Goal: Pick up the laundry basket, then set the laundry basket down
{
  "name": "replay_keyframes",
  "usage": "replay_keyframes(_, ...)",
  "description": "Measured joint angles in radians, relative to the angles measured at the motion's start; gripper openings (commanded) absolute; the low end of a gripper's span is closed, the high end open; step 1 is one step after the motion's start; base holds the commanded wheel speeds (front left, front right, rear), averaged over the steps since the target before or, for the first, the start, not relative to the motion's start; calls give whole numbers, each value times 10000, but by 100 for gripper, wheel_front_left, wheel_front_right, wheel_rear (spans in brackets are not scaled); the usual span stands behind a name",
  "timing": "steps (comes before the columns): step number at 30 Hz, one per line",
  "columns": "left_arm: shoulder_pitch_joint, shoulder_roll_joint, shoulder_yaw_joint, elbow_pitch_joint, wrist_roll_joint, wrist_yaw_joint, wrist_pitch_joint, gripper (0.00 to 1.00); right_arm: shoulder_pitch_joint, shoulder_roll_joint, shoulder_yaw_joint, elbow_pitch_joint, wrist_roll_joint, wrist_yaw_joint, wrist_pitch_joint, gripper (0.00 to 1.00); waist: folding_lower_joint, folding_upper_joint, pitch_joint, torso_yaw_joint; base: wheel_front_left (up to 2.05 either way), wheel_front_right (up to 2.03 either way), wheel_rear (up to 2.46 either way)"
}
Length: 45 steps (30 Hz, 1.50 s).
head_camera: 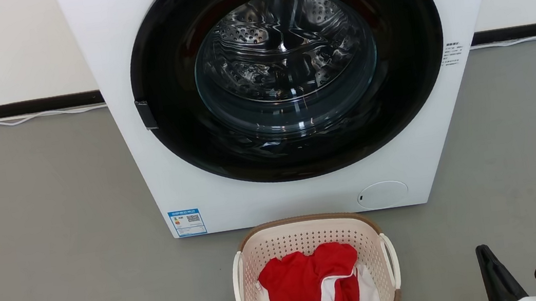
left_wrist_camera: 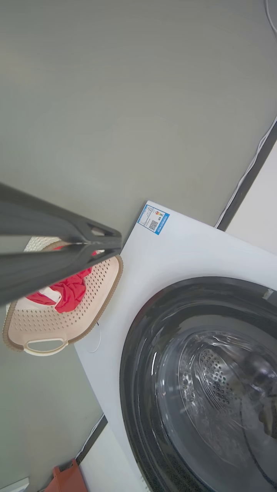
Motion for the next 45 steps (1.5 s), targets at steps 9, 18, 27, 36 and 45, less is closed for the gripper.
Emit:
replay_keyframes(9, -35, -8, 56, -130, -832, -90, 276, 0, -16, 10, -29, -52, 1152, 0, 217, 0, 0, 0, 34, -22, 0, 0, 0)
replay_keyframes(18, -86, -21, 113, -253, -1726, -173, 539, 0, -44, 17, -67, -121, 2295, 0, 460, 0, -1, 0, 68, -45, 0, 0, 0)
replay_keyframes(27, -239, -33, 205, -395, -2525, -263, 794, 0, -230, 29, -107, -199, 3421, 0, 736, 0, -1, 0, 102, -67, 0, 0, 0)
replay_keyframes(36, -348, -48, 291, -510, -3511, -355, 1072, 0, -251, 38, -142, -328, 4681, 0, 1012, 0, -1, 0, 139, -92, 0, 0, 0)
replay_keyframes(45, -437, -67, 368, -663, -4332, -441, 1317, 0, -381, 46, -176, -370, 5822, -2, 1275, 0, -1, 0, 172, -114, 0, 0, 0)
